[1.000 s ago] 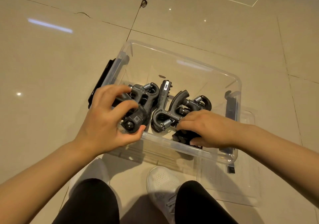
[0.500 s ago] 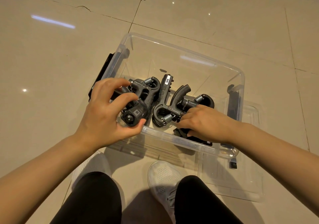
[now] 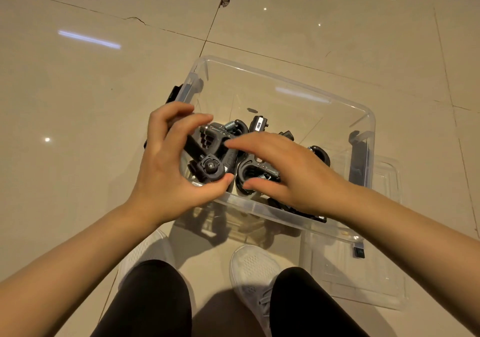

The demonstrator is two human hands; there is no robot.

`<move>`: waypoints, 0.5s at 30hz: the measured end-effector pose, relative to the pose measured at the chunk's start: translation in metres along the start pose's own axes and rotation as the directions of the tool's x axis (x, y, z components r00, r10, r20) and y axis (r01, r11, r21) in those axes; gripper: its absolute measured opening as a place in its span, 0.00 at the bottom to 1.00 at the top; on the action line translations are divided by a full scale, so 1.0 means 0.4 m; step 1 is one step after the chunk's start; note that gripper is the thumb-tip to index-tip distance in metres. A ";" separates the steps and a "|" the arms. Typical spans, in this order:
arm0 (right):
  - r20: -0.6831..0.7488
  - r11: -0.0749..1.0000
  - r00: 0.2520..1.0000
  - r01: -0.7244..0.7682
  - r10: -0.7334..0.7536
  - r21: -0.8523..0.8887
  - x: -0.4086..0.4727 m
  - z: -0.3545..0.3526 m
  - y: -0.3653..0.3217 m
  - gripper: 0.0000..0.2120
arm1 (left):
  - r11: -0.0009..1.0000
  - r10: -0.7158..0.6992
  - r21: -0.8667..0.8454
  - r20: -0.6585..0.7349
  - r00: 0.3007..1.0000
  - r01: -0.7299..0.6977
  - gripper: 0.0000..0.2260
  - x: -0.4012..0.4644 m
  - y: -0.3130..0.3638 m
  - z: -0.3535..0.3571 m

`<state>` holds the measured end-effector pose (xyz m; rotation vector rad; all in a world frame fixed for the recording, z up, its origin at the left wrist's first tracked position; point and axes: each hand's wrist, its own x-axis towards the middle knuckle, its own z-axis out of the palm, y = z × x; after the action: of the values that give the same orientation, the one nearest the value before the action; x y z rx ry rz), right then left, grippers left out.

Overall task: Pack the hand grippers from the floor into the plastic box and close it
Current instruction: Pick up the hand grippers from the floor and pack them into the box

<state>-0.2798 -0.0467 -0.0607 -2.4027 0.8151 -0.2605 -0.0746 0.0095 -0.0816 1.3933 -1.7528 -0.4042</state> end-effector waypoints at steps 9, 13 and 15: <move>0.043 0.898 0.997 -0.074 0.061 0.433 0.017 -0.031 -0.037 0.20 | 0.985 0.075 -0.161 0.111 0.991 -0.056 0.36 0.055 0.046 -0.006; -0.010 0.805 0.982 -0.151 0.191 0.573 0.010 -0.024 -0.027 0.20 | 1.000 0.014 0.000 0.112 0.994 -0.014 0.36 0.045 0.012 0.008; -0.087 0.757 0.951 -0.180 0.298 0.628 0.011 -0.042 -0.013 0.24 | 0.984 -0.085 0.165 0.116 0.990 0.065 0.33 0.030 -0.018 0.008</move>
<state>-0.2798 -0.0539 -0.0440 -1.6537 0.9362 -0.5566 -0.0728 -0.0048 -0.0835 1.5816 -1.8708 -0.4038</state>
